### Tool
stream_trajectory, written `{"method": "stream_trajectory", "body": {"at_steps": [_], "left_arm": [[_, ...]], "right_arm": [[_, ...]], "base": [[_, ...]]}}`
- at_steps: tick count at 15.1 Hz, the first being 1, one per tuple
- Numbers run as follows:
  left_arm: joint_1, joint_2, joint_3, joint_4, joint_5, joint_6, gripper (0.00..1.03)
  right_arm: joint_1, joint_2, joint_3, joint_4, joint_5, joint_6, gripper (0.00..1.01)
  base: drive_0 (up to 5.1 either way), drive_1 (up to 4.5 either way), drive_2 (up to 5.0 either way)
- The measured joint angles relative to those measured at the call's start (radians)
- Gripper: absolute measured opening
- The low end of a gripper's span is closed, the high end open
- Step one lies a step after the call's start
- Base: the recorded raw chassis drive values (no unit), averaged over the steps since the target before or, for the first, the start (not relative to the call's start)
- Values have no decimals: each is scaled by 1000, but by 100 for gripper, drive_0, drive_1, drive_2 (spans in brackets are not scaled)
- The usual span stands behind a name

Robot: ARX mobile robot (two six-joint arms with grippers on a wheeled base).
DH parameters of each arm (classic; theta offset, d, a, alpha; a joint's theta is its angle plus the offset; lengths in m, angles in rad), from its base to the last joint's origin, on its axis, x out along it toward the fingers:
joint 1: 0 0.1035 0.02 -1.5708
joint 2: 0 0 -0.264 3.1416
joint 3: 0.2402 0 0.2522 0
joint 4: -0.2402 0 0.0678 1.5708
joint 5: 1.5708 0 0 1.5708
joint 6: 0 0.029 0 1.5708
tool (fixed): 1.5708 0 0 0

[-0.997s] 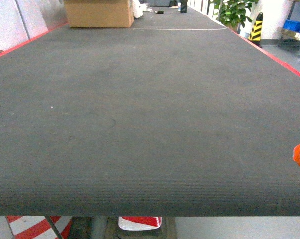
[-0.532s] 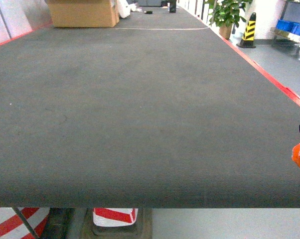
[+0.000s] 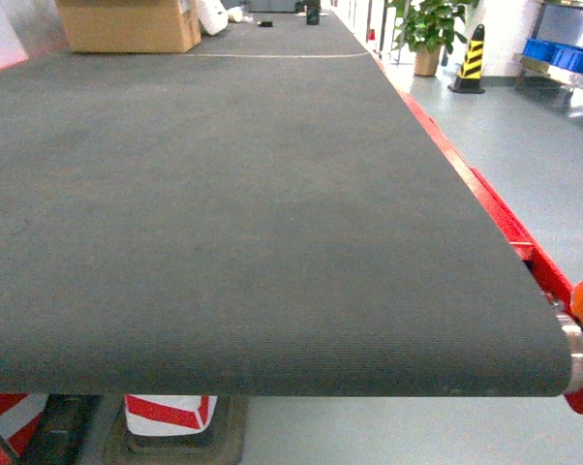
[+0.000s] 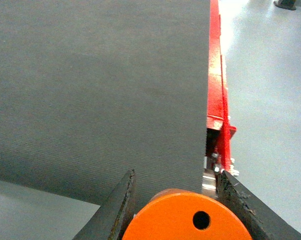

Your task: Sort blue parts and orange caps into right shelf containers

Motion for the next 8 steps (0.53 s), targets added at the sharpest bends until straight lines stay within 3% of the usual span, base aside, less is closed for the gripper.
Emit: {"method": "stream_trajectory", "body": {"at_steps": [8], "left_arm": [[0,0,0,1,0,0,45]], "right_arm": [[0,0,0,0,0,0,43]], "base": [[493,-320,-150]]}}
